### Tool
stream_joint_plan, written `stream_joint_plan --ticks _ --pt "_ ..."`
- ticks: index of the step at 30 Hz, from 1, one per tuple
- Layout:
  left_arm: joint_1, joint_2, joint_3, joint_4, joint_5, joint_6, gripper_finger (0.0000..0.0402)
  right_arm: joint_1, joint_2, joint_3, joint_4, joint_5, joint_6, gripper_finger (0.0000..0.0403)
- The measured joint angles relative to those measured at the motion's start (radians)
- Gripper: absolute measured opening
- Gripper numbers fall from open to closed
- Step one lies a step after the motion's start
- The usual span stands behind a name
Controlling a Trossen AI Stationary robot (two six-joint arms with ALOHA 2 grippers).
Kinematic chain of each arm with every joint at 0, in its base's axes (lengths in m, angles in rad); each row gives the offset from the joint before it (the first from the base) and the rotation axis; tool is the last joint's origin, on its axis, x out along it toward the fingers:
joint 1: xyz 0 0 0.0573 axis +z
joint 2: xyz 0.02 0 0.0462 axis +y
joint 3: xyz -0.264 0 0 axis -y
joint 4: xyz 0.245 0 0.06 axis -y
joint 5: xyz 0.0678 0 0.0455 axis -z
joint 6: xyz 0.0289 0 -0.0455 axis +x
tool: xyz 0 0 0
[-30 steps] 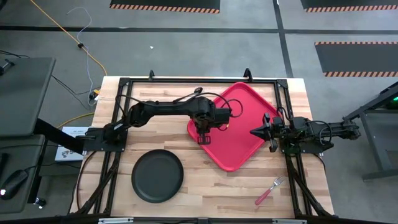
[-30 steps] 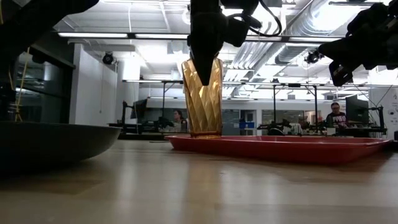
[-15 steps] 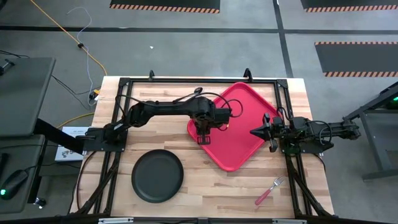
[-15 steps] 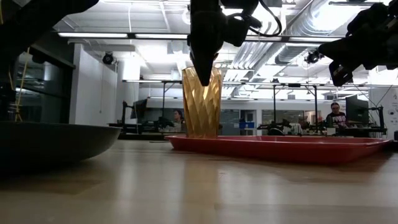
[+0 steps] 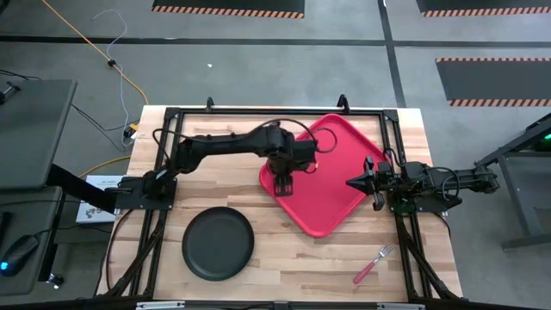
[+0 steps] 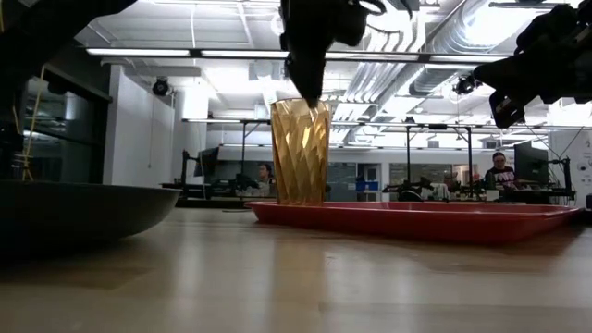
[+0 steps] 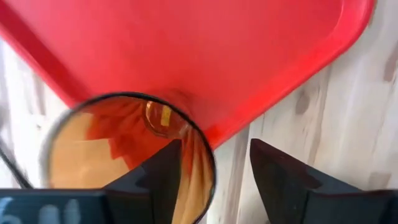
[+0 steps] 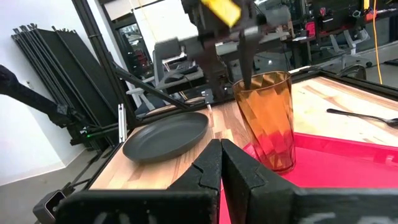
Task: Pick and place plate/cup/fork/spoon on tray
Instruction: Put the pink fork on the right side of the red serving tray
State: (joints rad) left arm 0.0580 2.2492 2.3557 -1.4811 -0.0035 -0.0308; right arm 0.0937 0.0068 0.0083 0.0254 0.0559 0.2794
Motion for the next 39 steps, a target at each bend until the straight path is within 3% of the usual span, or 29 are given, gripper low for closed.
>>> stream_joint_plan --ticks 14,20,24,28,34,36,39 --pt "0.032 -0.277 0.000 0.181 -0.003 -0.123 0.0180 0.000 -0.001 0.000 0.000 0.000 0.000 0.0000" --pt "-0.032 -0.441 -0.054 0.370 -0.141 -0.141 0.0165 0.000 0.004 0.000 0.000 0.000 0.000 0.0000" --pt "-0.078 -0.580 -0.267 0.532 -0.278 -0.157 0.0157 0.000 0.013 0.000 0.000 0.000 0.000 0.0000" --pt "-0.121 -0.763 -0.634 0.811 -0.361 -0.227 0.0152 0.000 0.014 0.000 0.000 0.000 -0.011 0.0000" --pt "-0.173 -1.044 -1.193 1.355 -0.330 -0.327 0.0150 0.000 0.014 0.000 0.000 0.004 -0.016 0.0000" --pt "-0.192 -1.117 -1.320 1.524 -0.330 -0.335 0.0149 0.000 0.014 0.000 0.030 0.020 0.007 0.0000" --pt "-0.214 -1.207 -1.446 1.695 -0.330 -0.336 0.0149 0.000 0.014 0.000 0.173 0.027 0.174 0.0000"
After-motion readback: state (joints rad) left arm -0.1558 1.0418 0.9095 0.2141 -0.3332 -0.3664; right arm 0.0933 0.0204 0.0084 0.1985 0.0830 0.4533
